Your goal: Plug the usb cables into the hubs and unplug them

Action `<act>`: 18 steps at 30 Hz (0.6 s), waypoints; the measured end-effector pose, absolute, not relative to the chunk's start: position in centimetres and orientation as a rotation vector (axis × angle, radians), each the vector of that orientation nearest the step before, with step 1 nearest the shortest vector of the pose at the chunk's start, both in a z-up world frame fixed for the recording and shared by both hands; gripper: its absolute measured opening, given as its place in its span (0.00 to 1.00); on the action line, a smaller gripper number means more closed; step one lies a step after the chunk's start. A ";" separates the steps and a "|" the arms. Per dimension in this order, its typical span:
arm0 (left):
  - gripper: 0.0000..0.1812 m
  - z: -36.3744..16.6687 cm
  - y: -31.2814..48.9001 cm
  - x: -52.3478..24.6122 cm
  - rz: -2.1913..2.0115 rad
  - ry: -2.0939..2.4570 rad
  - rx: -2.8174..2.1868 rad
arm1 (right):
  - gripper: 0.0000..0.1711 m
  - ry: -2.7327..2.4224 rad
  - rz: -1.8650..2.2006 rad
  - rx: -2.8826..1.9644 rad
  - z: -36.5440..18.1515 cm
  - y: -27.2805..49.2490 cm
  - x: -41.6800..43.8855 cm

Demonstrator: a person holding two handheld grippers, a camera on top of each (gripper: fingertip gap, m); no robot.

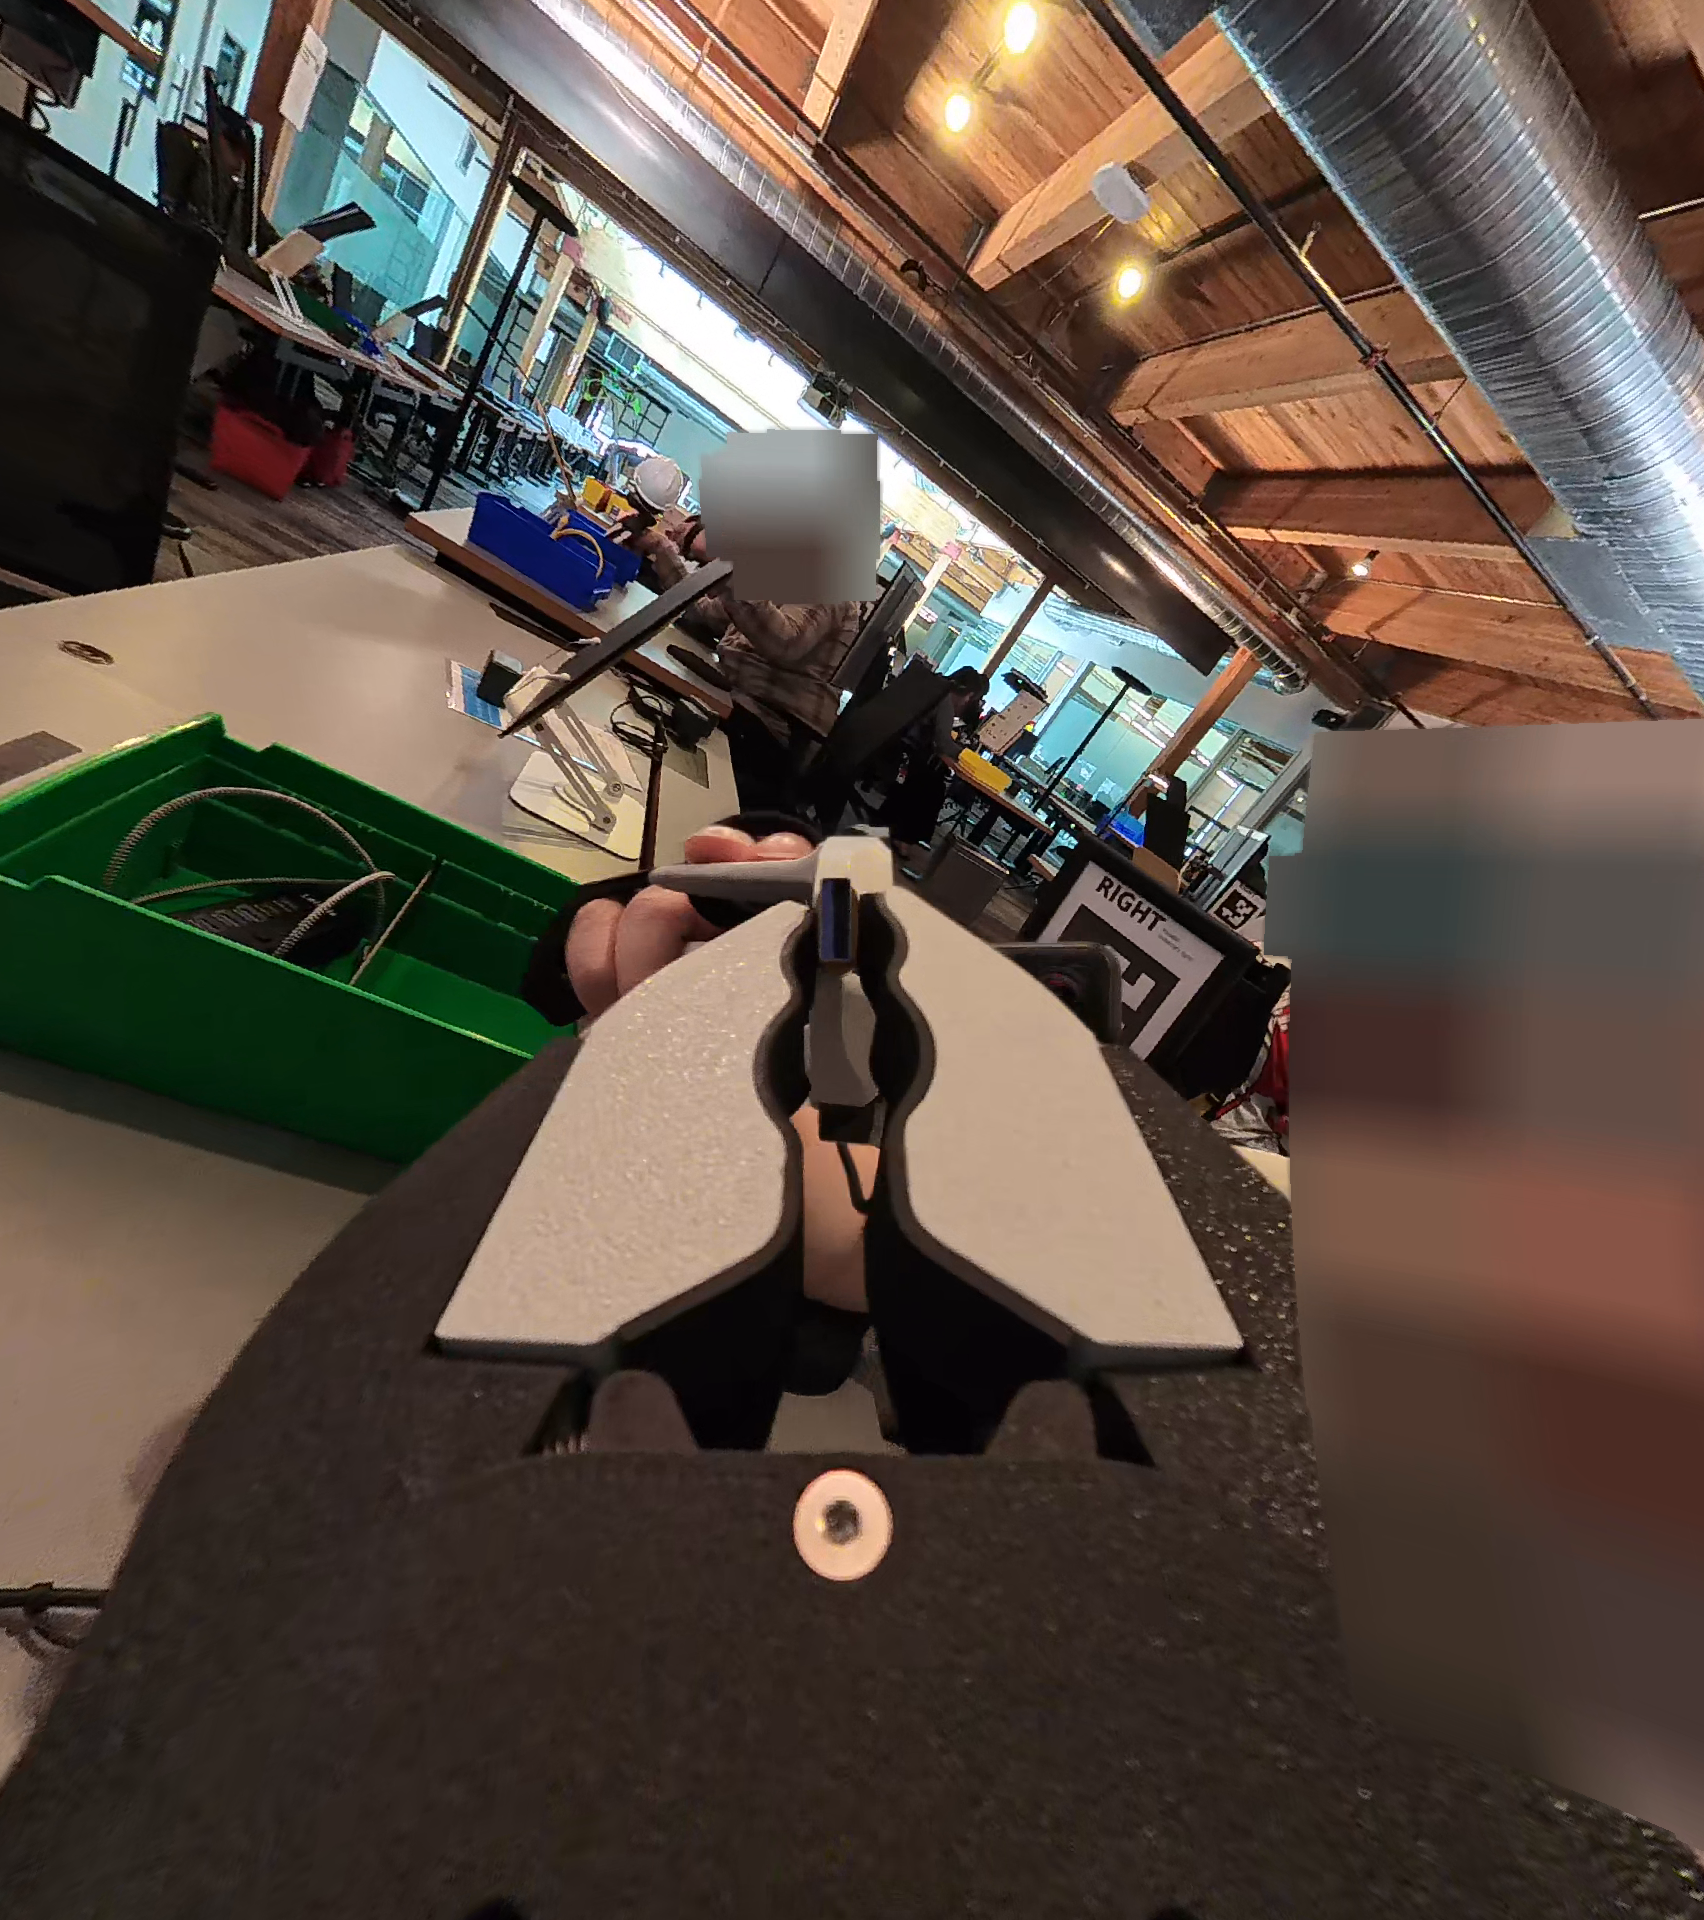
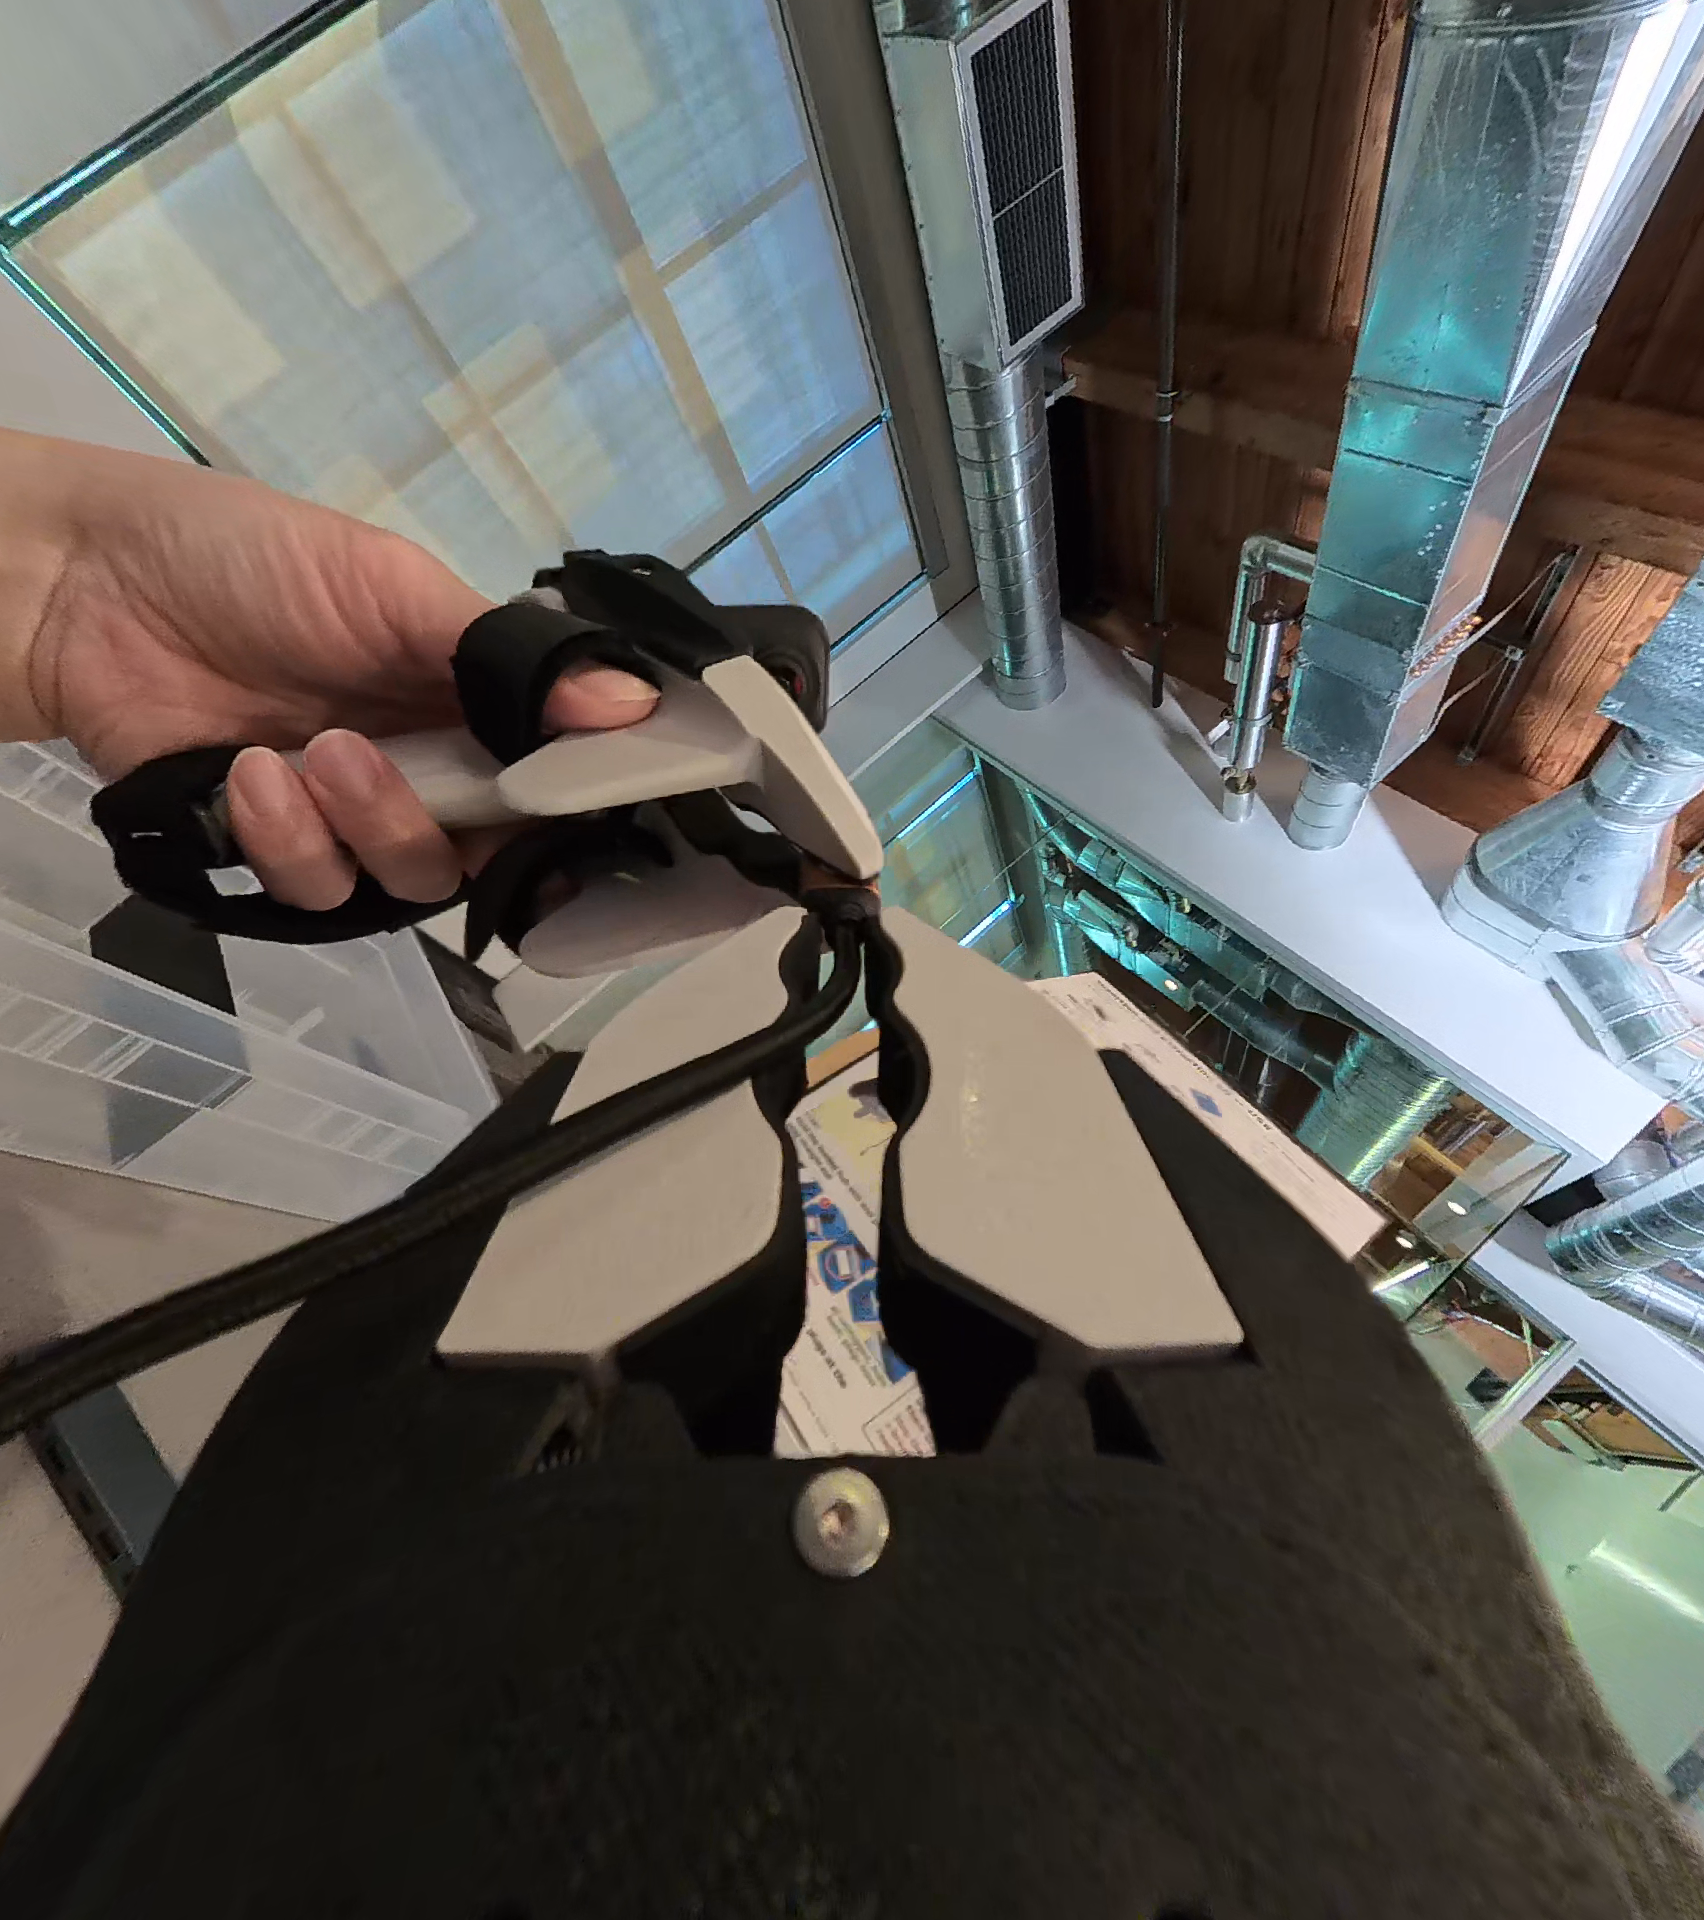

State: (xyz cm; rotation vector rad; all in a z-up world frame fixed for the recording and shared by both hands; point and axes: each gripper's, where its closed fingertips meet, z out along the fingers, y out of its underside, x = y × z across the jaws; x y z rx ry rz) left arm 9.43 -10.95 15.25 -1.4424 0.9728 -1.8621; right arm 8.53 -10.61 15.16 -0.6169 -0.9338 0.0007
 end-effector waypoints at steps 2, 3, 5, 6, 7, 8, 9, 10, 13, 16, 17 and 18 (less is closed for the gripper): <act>0.04 15.2 -10.8 9.4 -1.867 0.970 -1.449 | 0.05 -0.930 -0.014 -0.616 15.1 -10.5 8.5; 0.04 15.2 -10.7 9.4 -1.861 0.967 -1.451 | 0.05 -0.933 -0.012 -0.633 15.0 -10.4 8.5; 0.04 15.2 -10.5 9.4 -1.857 0.958 -1.443 | 0.04 -0.935 0.009 -0.668 15.0 -10.2 8.4; 0.04 15.3 -10.4 9.4 -1.854 0.955 -1.437 | 0.04 -0.935 0.023 -0.685 15.1 -10.2 8.4; 0.05 15.4 -10.4 9.4 -1.842 0.958 -1.424 | 0.04 -0.931 0.037 -0.693 15.2 -10.2 8.4; 0.06 15.4 -10.2 9.3 -1.819 0.962 -1.418 | 0.04 -0.927 0.044 -0.696 15.3 -10.2 8.5; 0.10 15.4 -10.0 9.1 -1.780 0.964 -1.418 | 0.04 -0.922 0.043 -0.694 15.4 -10.2 8.7; 0.14 15.3 -9.6 8.8 -1.712 0.976 -1.423 | 0.04 -0.918 0.036 -0.693 15.6 -10.2 8.9; 0.21 12.8 -6.1 6.7 -1.231 1.006 -1.536 | 0.04 -0.907 0.018 -0.727 16.3 -9.7 10.2; 0.26 8.2 -2.1 3.6 -0.667 1.052 -1.659 | 0.04 -0.895 0.021 -0.759 16.8 -9.2 11.7; 0.27 6.2 -1.5 3.0 -0.546 1.108 -1.707 | 0.04 -0.897 0.013 -0.770 16.9 -9.0 12.0; 0.29 3.9 -0.8 2.3 -0.442 1.169 -1.783 | 0.04 -0.897 0.005 -0.777 17.0 -8.8 12.4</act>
